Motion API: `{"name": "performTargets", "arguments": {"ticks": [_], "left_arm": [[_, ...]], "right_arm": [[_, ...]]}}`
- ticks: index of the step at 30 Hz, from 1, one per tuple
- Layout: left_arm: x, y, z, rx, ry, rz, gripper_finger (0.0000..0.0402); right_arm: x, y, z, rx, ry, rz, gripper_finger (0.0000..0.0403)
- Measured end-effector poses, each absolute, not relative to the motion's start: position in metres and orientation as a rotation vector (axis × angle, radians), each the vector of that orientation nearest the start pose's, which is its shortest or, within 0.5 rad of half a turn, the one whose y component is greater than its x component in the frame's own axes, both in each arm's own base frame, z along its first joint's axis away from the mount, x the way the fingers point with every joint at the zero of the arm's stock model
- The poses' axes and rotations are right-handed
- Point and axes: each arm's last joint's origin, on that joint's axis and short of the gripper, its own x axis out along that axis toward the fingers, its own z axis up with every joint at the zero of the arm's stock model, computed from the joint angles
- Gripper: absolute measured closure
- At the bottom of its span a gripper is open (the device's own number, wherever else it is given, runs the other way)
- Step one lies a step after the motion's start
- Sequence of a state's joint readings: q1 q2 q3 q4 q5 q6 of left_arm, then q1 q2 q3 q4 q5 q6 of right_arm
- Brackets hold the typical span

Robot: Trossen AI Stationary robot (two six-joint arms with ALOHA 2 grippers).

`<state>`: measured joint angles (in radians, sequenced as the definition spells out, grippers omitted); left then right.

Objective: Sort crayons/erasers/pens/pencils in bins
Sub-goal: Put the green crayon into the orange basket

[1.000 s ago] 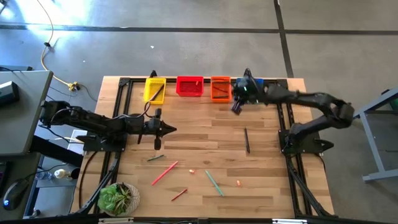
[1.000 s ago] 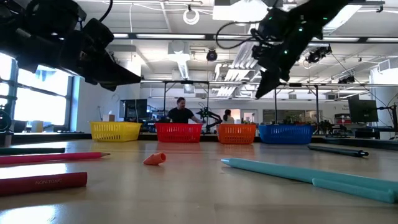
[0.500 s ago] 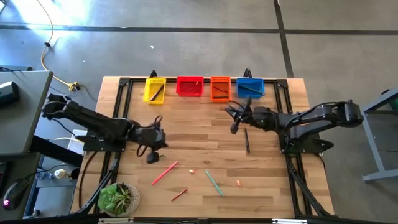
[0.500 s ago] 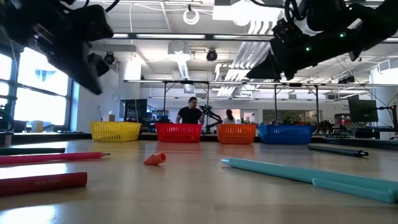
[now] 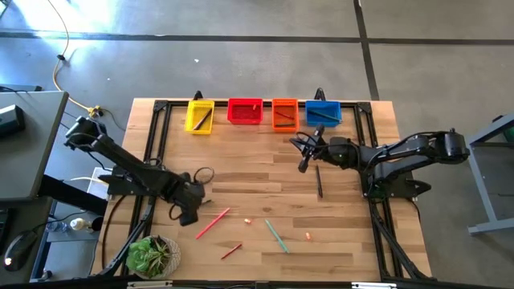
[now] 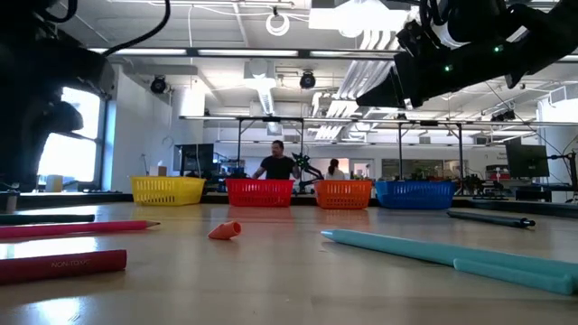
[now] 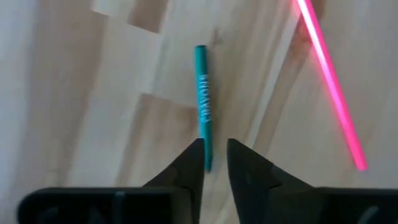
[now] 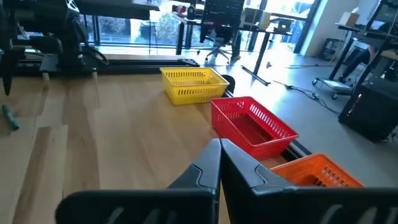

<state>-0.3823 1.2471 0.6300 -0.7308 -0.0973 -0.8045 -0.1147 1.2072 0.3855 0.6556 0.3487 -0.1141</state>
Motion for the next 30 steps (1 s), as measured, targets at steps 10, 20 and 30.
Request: {"name": "performTargets", "arguments": {"ticks": [10,20,30], "left_arm": [[0.195,-0.075,0.137,-0.366,1.364,0.363,0.029],[0.199,-0.077,0.127,-0.305,1.401,0.355,0.0359],[0.195,-0.074,0.136,-0.294,1.342,0.361,0.0393]], "right_arm": [[0.226,-0.046,0.196,-0.122,0.195,-0.453,0.0403],[0.226,-0.046,0.196,-0.121,0.195,-0.452,0.0403],[0.227,-0.047,0.2,-0.161,0.159,-0.452,0.0403]]}}
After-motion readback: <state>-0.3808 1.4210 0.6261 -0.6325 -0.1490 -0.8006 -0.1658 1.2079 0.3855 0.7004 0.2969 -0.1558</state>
